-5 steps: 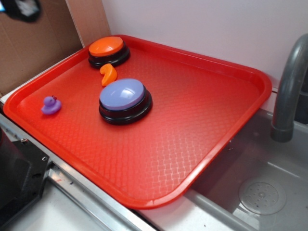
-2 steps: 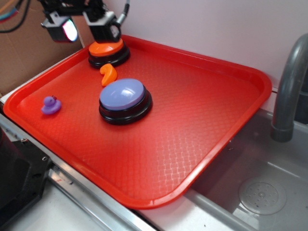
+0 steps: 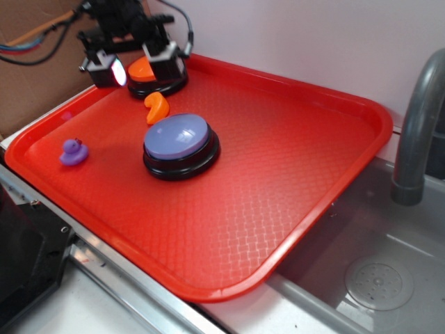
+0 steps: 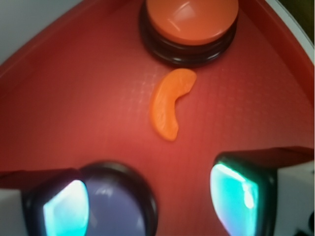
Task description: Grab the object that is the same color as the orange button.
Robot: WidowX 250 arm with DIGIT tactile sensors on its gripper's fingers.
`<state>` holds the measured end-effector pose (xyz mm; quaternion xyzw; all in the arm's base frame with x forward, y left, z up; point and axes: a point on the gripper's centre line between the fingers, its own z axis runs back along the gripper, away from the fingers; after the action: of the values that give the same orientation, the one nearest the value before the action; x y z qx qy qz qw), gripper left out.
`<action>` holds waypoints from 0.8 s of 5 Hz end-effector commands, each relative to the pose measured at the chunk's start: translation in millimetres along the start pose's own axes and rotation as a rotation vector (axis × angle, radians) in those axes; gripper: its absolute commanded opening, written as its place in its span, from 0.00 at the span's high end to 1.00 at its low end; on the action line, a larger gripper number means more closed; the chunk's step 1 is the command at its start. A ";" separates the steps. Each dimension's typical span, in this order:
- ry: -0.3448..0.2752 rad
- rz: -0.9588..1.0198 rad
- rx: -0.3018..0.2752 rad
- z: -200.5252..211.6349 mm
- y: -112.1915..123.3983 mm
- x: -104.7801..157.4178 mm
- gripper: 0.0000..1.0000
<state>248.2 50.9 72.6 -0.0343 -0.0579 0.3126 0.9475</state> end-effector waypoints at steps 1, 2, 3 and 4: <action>-0.029 0.097 0.024 -34.7 14.6 23.4 0.00; -0.020 0.104 0.014 -44.1 16.4 26.0 0.00; -0.034 0.122 0.014 -46.2 20.3 26.4 0.21; -0.049 0.106 0.009 -48.8 21.3 27.6 1.00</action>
<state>265.2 72.0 18.4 -0.0250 -0.0623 0.3573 0.9316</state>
